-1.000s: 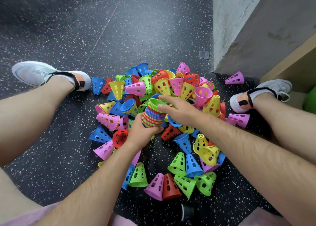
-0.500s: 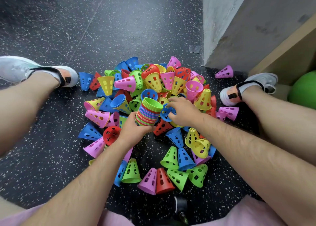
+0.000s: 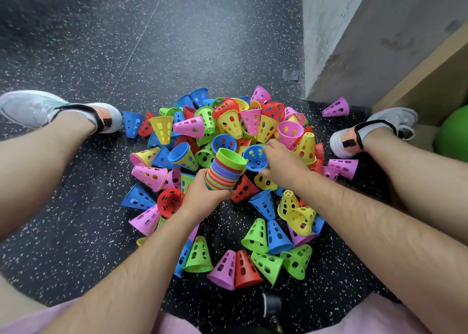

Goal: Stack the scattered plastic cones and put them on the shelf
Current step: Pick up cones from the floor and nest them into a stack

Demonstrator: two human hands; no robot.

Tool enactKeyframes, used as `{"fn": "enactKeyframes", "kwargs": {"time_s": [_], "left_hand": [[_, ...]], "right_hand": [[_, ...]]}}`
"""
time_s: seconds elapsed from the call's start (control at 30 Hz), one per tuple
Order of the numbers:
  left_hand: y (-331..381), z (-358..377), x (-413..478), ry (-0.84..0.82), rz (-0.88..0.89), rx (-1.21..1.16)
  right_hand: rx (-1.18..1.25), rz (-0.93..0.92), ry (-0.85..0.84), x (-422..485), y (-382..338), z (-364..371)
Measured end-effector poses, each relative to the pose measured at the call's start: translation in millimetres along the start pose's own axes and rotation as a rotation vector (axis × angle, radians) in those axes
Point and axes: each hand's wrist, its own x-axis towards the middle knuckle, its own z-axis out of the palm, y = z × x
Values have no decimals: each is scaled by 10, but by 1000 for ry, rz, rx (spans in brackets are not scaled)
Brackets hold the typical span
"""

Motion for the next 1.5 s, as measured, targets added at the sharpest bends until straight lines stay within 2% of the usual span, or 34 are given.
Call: {"fn": "enactKeyframes", "kwargs": {"time_s": [0.17, 0.33, 0.5, 0.57, 0.67, 0.73, 0.8, 0.9, 1.07, 1.23, 1.37, 1.5], "left_hand": [[-33, -24, 22, 5, -5, 1], [-42, -44, 32, 10, 1, -29], [-63, -61, 49, 30, -7, -45], [-79, -73, 63, 42, -8, -58], [-96, -102, 84, 79, -14, -89], [-124, -126, 111, 107, -29, -117], [-169, -145, 149, 125, -34, -128], [-203, -165, 194, 129, -31, -132], [-163, -185, 210, 125, -32, -180], [-159, -244, 210, 127, -33, -217], [-186, -288, 189, 130, -28, -203], [-218, -309, 200, 128, -28, -182]], "right_hand": [[72, -13, 87, 20, 36, 16], [359, 14, 322, 88, 4, -256], [464, -141, 464, 114, -233, -447], [470, -208, 422, 100, -356, -443], [448, -294, 211, 77, -524, -358], [512, -232, 68, 69, -601, -314], [599, -127, 38, 112, -604, -289], [515, -50, 64, 248, -529, -243], [192, -109, -9, 495, -484, -19], [-82, -78, 51, 658, -602, 200], [-142, -61, 67, 763, -639, 335], [-47, -81, 172, 775, -634, 350]]}}
